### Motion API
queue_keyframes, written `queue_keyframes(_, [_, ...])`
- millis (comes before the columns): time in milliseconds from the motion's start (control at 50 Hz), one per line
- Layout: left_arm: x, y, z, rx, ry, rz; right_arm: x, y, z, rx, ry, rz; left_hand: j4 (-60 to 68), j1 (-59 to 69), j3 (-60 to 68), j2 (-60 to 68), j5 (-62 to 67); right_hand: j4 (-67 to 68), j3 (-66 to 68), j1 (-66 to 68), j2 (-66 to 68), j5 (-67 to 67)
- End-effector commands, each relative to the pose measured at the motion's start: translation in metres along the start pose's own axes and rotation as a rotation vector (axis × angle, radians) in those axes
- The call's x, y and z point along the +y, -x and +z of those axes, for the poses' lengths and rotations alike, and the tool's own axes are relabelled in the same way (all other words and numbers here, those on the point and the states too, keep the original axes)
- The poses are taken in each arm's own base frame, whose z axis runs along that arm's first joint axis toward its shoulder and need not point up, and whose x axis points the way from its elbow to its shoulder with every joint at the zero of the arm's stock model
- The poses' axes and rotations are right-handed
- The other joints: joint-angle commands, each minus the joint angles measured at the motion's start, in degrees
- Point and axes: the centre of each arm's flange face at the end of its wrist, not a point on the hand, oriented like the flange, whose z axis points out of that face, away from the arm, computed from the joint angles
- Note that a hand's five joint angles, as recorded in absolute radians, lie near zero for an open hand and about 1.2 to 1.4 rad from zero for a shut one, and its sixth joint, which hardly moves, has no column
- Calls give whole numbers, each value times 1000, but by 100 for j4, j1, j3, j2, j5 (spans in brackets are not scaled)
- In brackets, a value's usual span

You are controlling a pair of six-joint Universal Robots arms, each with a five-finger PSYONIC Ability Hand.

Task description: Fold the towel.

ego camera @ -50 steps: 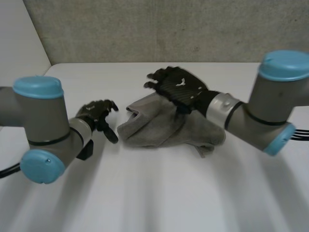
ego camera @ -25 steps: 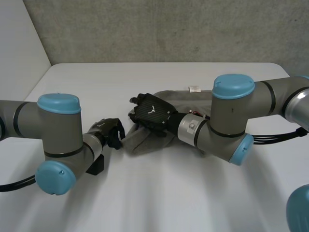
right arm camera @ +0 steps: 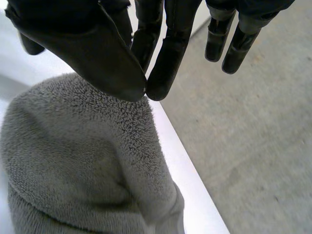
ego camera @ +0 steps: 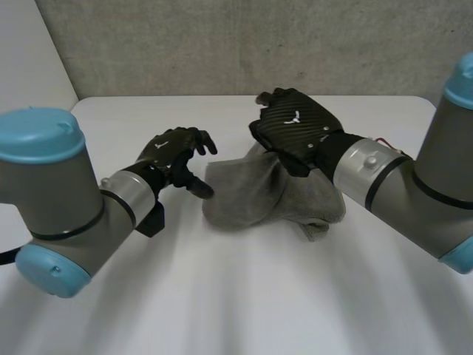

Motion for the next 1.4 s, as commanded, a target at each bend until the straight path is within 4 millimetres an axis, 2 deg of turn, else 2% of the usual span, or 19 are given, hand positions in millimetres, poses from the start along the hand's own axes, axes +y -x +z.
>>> queue_keyframes(20, [23,-5,12,30,15,54,14,-11,-7,35,49,32,-288,-357,-246,-317,-286,-342,-37,483,413,351])
queue_keyframes(120, [38,-6,17,58,52,133,26,-16,-15,49,85,52,-288,-474,-246,-434,-403,-342,-37,483,413,351])
queue_keyframes(260, [51,-7,22,89,86,150,35,-1,-29,13,120,83,-288,-1047,-246,-1006,-976,-342,-37,483,413,351])
queue_keyframes(300, [60,-11,24,130,110,147,38,2,-32,7,129,91,-288,-2016,-246,-1976,-1945,-342,-37,483,413,351])
queue_keyframes(360, [66,-20,25,195,127,149,43,6,-38,-12,137,106,-288,-2291,-246,-2251,-2221,-342,-37,483,413,351])
queue_keyframes(460, [67,-30,28,255,128,155,48,10,-44,-34,148,125,-288,-2291,-246,-2251,-2221,-342,-37,483,413,351])
queue_keyframes(600, [66,-30,37,263,113,163,50,4,-49,-18,149,129,-288,-2291,-246,-2251,-2221,-342,-37,483,413,351])
queue_keyframes(700, [71,-28,42,261,130,175,43,-4,-48,7,126,108,-288,-2140,-246,-2100,-2069,-342,-37,483,413,351])
queue_keyframes(820, [73,-20,35,231,179,262,41,-17,-48,49,123,92,-288,-1602,-246,-1561,-1531,-342,-37,483,413,351])
queue_keyframes(860, [70,-17,32,218,193,269,41,-23,-49,71,126,87,-288,-1602,-246,-1561,-1531,-342,-37,483,413,351])
queue_keyframes(900, [58,-4,29,168,190,260,42,-25,-50,79,131,89,-288,-1619,-246,-1578,-1548,-342,-37,483,413,351])
queue_keyframes(960, [49,4,26,129,173,256,44,-27,-50,85,138,91,-288,-1635,-246,-1595,-1565,-342,-37,483,413,351])
queue_keyframes(1100, [51,3,24,130,184,254,42,-27,-51,86,134,88,-288,-1585,-246,-1545,-1514,-342,-37,483,413,351])
queue_keyframes(1140, [52,2,23,133,189,255,42,-26,-51,83,135,89,-288,-1215,-246,-1175,-1144,-342,-37,483,413,351])
queue_keyframes(1180, [57,1,22,139,203,252,42,-25,-51,81,136,90,-288,-26,-246,15,45,-342,-37,483,413,351])
queue_keyframes(1260, [62,-1,22,148,215,252,42,-24,-51,77,134,92,-288,80,-246,121,151,-342,-37,483,413,351])
queue_keyframes(1300, [66,0,23,148,223,251,42,-21,-51,68,136,96,-288,-323,-246,-283,-253,-342,-37,483,413,351])
queue_keyframes(1340, [73,-3,25,155,235,251,42,-20,-51,66,137,95,-288,-2048,-246,-2008,-1977,-342,-37,483,413,351])
queue_keyframes(1400, [75,-4,26,154,234,252,43,-18,-51,60,139,98,-288,-2274,-246,-2234,-2204,-342,-37,483,413,351])
